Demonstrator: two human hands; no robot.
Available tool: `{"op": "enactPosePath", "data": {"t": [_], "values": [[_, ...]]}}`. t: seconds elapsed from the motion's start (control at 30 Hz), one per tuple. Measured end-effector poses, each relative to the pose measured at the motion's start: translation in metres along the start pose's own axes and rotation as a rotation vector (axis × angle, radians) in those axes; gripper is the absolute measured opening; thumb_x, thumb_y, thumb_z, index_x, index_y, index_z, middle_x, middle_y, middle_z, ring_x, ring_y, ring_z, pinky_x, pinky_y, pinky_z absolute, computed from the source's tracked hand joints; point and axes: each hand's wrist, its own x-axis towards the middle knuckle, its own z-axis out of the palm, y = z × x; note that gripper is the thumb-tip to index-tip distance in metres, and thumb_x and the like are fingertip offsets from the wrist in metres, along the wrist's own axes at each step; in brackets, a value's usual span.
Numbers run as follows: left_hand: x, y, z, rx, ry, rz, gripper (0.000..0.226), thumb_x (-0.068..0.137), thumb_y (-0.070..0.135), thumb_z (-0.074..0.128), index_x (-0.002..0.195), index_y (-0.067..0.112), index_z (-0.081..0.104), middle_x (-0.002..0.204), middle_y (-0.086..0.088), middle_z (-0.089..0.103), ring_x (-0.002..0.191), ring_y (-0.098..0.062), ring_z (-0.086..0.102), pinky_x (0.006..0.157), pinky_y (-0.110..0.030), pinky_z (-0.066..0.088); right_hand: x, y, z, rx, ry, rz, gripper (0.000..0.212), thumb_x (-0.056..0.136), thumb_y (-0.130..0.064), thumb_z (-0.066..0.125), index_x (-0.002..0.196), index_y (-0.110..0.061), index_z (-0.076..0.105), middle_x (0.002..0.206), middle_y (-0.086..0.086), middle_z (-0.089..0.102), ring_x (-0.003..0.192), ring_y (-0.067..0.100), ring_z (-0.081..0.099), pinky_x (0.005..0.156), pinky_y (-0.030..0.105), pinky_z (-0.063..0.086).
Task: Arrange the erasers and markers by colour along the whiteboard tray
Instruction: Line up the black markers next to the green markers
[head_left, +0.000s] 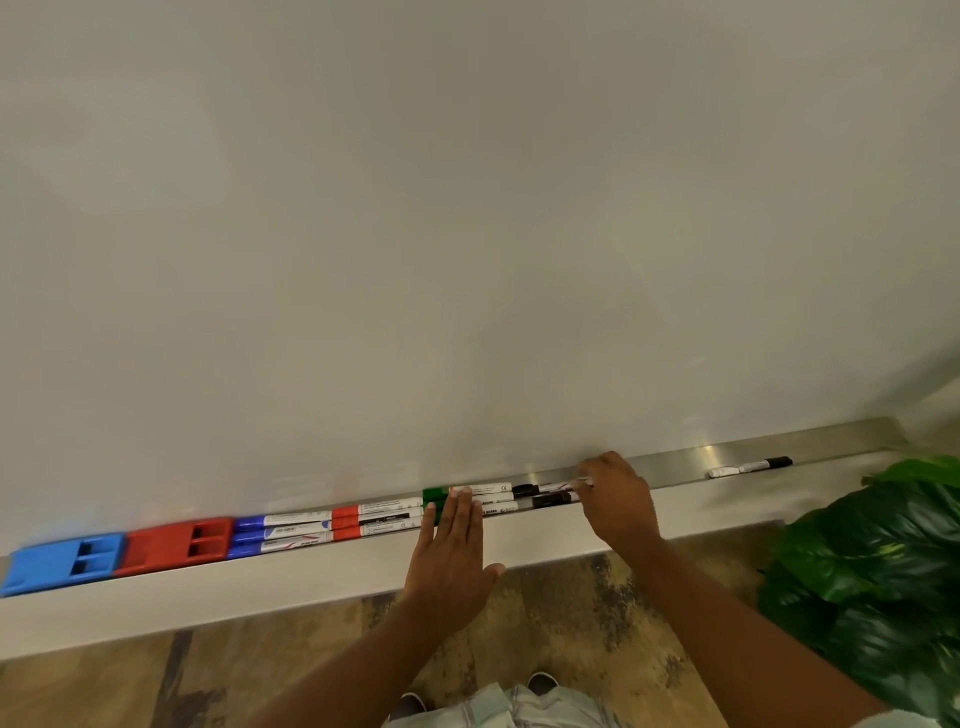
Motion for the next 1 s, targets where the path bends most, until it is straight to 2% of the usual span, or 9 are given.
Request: {"op": "enactPosePath", "data": {"t": [0.07, 0.17, 0.37, 0.57, 0.73, 0.87, 0.93, 1.0], "values": [[0.000, -0.001, 0.002, 0.005, -0.001, 0.001, 0.094, 0.100, 0.072, 0.015, 0.163, 0.009, -0.017, 0.171, -0.014, -0.026, 0.156, -0.030, -0.029, 0.126, -0.053, -0.019, -0.004, 0.007, 0.001, 0.012, 0.076, 0.106, 0.020, 0.103, -0.024, 0.052, 0.103, -0.013, 0.069, 0.110, 0.007, 0.063, 0.093, 0.026, 0.064, 0.085, 0.041, 0.057], [0.000, -0.001, 0.004, 0.004, -0.002, 0.000, 0.095, 0.099, 0.072, 0.015, 0.162, 0.008, -0.018, 0.171, -0.014, -0.026, 0.156, -0.030, -0.029, 0.126, -0.053, -0.020, -0.008, 0.008, 0.004, 0.009, 0.022, 0.202, 0.020, 0.103, -0.021, 0.051, 0.108, -0.011, 0.068, 0.115, 0.009, 0.064, 0.090, 0.027, 0.068, 0.087, 0.040, 0.059], [0.001, 0.001, 0.002, -0.001, -0.004, -0.002, 0.095, 0.100, 0.071, 0.017, 0.163, 0.008, -0.017, 0.171, -0.014, -0.026, 0.157, -0.031, -0.028, 0.128, -0.054, -0.017, -0.013, -0.009, 0.017, 0.073, -0.075, 0.280, 0.022, 0.096, -0.008, 0.055, 0.116, -0.007, 0.065, 0.121, 0.009, 0.066, 0.098, 0.030, 0.072, 0.091, 0.040, 0.060], [0.000, 0.005, -0.004, 0.007, -0.015, -0.009, 0.094, 0.101, 0.071, 0.019, 0.163, 0.009, -0.016, 0.171, -0.014, -0.026, 0.157, -0.032, -0.027, 0.126, -0.053, -0.019, -0.019, -0.020, 0.025, 0.107, -0.089, 0.296, 0.030, 0.097, -0.009, 0.055, 0.127, -0.009, 0.061, 0.137, 0.008, 0.062, 0.107, 0.028, 0.071, 0.093, 0.039, 0.060], [-0.001, 0.002, -0.004, 0.012, -0.017, -0.009, 0.093, 0.101, 0.071, 0.016, 0.163, 0.009, -0.017, 0.171, -0.014, -0.027, 0.157, -0.032, -0.028, 0.126, -0.053, -0.019, -0.019, -0.015, 0.021, 0.127, -0.033, 0.310, 0.027, 0.098, -0.010, 0.057, 0.125, -0.010, 0.061, 0.127, 0.009, 0.067, 0.102, 0.029, 0.072, 0.092, 0.040, 0.060], [-0.002, 0.001, -0.003, 0.005, 0.012, -0.010, 0.092, 0.102, 0.069, 0.017, 0.161, 0.009, -0.018, 0.171, -0.015, -0.025, 0.158, -0.033, -0.026, 0.129, -0.052, -0.016, -0.014, 0.003, -0.001, 0.032, 0.037, 0.236, 0.015, 0.095, -0.006, 0.058, 0.107, -0.014, 0.064, 0.106, 0.006, 0.071, 0.088, 0.027, 0.072, 0.084, 0.041, 0.061], [-0.002, 0.003, -0.003, -0.007, 0.039, -0.010, 0.092, 0.103, 0.069, 0.020, 0.162, 0.008, -0.016, 0.172, -0.016, -0.023, 0.159, -0.034, -0.024, 0.130, -0.053, -0.013, -0.010, 0.020, -0.015, -0.064, 0.042, 0.224, 0.019, 0.093, -0.005, 0.060, 0.108, -0.014, 0.067, 0.108, 0.006, 0.072, 0.093, 0.025, 0.071, 0.088, 0.040, 0.059], [-0.001, 0.008, -0.003, -0.027, 0.058, -0.006, 0.092, 0.103, 0.068, 0.022, 0.163, 0.009, -0.014, 0.172, -0.016, -0.022, 0.159, -0.034, -0.022, 0.130, -0.053, -0.012, -0.008, 0.044, -0.030, -0.206, 0.046, 0.206, 0.028, 0.093, -0.006, 0.060, 0.119, -0.015, 0.066, 0.119, 0.005, 0.070, 0.105, 0.024, 0.069, 0.097, 0.039, 0.055]]}}
